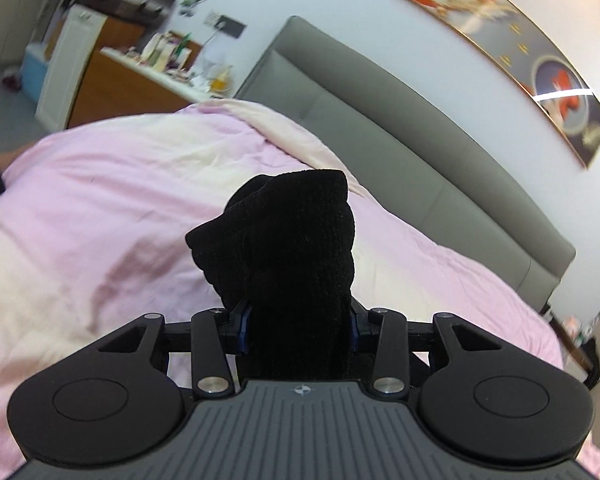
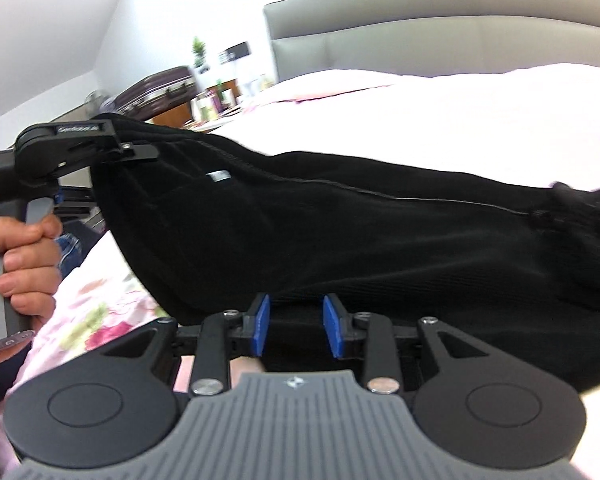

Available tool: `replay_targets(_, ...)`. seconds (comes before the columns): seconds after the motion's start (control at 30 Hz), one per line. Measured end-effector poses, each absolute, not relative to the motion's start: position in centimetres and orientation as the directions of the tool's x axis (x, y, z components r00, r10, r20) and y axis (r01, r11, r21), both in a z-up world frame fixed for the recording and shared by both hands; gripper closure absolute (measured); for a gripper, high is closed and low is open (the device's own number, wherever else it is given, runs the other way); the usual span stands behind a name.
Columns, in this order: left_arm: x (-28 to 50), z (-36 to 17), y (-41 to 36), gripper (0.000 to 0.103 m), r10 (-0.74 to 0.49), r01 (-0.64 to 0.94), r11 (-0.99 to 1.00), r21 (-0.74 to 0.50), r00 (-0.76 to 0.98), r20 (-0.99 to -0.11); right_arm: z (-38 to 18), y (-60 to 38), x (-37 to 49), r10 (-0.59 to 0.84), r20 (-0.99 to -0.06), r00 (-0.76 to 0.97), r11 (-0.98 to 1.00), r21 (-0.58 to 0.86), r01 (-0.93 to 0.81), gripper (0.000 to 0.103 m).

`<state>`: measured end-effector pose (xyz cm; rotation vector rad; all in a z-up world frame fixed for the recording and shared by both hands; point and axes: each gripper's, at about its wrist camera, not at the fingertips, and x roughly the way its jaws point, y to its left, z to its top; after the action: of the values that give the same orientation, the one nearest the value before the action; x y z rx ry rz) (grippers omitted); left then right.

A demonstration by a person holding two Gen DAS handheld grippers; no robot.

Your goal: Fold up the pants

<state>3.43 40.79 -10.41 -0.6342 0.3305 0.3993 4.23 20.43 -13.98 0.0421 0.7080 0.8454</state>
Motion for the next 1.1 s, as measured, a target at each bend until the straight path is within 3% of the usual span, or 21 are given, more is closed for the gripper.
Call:
replay_targets(0.33,7.3,-9.4,33.6,0.055,0.207,-0.335,0.908,-0.252,0.882,-0.424,-14.9,13.4,6.6,0.655,-0.547,0.522,0.752,0.403,-0.521,0.075)
replay_targets(0.47,8.8,-10.4,31.4,0.055,0.148,-0.276,0.935,-0.223,0.875,-0.462,-14.6,11.8,7.3,0.645,-0.534,0.547,0.764,0.420,-0.491,0.075)
replay_targets(0.7,10.0,-12.9,27.4,0.054,0.116,-0.180,0.981,-0.075,0.849,-0.516,-10.6,10.9,11.1,0.653,-0.549,0.522,0.757,0.449,-0.475,0.068)
replay_targets(0.8,9.7,-13.4,26.5,0.054,0.118,-0.170,0.984,-0.055,0.847,-0.518,-7.2,12.5,13.7,0.661,-0.580,0.476,0.742,0.411,-0.530,0.055)
replay_targets(0.87,9.4,-13.5,26.0,0.054,0.122,-0.165,0.985,-0.039,0.847,-0.517,-5.4,14.4,15.8,0.685,-0.611,0.397,0.704,0.415,-0.576,0.029)
replay_targets(1.03,9.1,-13.6,25.6,0.054,0.114,-0.140,0.990,-0.011,0.848,-0.518,-3.4,20.2,20.0,0.747,-0.645,0.161,0.595,0.540,-0.596,0.012)
replay_targets(1.1,8.9,-13.8,25.6,0.054,0.111,-0.133,0.991,-0.006,0.850,-0.515,-2.7,22.8,20.8,0.729,-0.670,0.138,0.598,0.526,-0.605,0.012)
